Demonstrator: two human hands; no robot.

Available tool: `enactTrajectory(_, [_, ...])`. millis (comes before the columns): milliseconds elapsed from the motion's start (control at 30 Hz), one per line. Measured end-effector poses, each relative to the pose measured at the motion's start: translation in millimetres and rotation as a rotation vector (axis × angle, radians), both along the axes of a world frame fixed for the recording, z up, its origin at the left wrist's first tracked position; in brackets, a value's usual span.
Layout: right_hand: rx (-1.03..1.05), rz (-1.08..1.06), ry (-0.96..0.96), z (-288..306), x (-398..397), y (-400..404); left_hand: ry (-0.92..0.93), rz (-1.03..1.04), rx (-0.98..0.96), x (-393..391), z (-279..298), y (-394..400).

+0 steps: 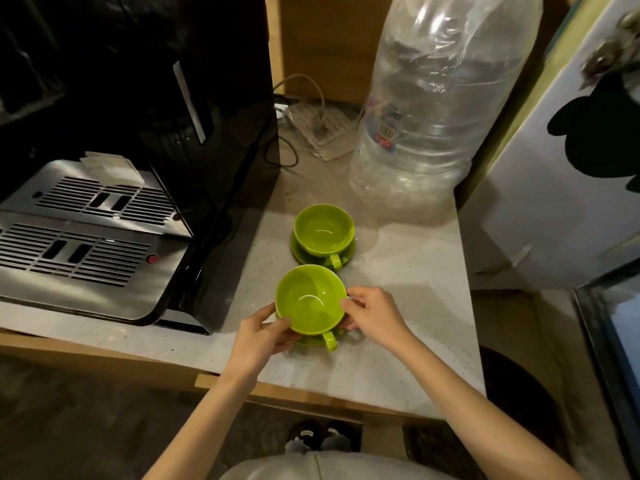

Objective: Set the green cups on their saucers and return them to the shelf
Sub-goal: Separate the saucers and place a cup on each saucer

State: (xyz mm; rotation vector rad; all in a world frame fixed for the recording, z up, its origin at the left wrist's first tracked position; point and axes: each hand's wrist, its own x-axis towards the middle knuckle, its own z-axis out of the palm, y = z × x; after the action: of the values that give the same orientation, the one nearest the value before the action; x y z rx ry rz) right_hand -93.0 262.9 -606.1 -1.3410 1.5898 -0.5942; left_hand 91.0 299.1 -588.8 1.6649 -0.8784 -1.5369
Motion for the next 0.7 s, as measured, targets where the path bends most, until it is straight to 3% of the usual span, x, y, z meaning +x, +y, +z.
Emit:
enactTrajectory(433, [0.023,-0.020,0.015,-1,-12,-3,-0.100,-0.076,0.036,6,-3,-8])
enactTrajectory(567, [0.259,-0.145,-0.075,-2,-23,-16,-0.191,-0.075,0.146,24,-7,-18])
enactTrajectory(700, [0.486,-0.073,-0.170,-1,-23,-21,-0.115,-0.165,0.258,34,-14,-25])
